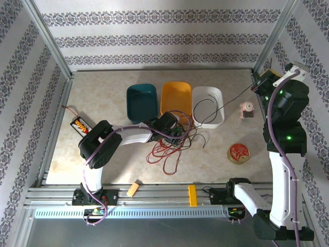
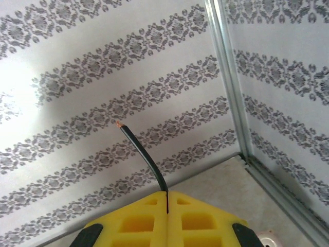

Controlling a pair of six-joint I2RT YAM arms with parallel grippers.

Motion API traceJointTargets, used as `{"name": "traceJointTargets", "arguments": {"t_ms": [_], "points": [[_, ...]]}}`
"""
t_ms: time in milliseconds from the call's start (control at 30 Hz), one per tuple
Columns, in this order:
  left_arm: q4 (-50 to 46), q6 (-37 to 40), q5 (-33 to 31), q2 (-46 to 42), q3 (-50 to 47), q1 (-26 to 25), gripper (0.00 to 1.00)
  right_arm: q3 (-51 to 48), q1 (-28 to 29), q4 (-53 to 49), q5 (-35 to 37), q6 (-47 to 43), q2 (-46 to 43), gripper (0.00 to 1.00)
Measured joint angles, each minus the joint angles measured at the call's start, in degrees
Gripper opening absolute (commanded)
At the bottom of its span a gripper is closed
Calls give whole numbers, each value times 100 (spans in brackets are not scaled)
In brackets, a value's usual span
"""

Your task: Untangle the cables

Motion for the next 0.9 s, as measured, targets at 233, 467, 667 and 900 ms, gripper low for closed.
{"name": "traceJointTargets", "arguments": {"t_ms": [233, 467, 667, 900], "points": [[155, -2, 0, -44, -125, 2, 85, 629, -87, -107, -55, -116, 501, 0], [256, -48, -68, -153, -310, 17, 97, 1768, -162, -68, -466, -105, 1049, 0], [260, -63, -109, -168, -343, 17, 99, 2522, -162, 170, -975, 35, 1532, 0], [260, -68, -111, -168, -350, 17, 99, 3484, -162, 236, -1410, 118, 2155, 0]]}}
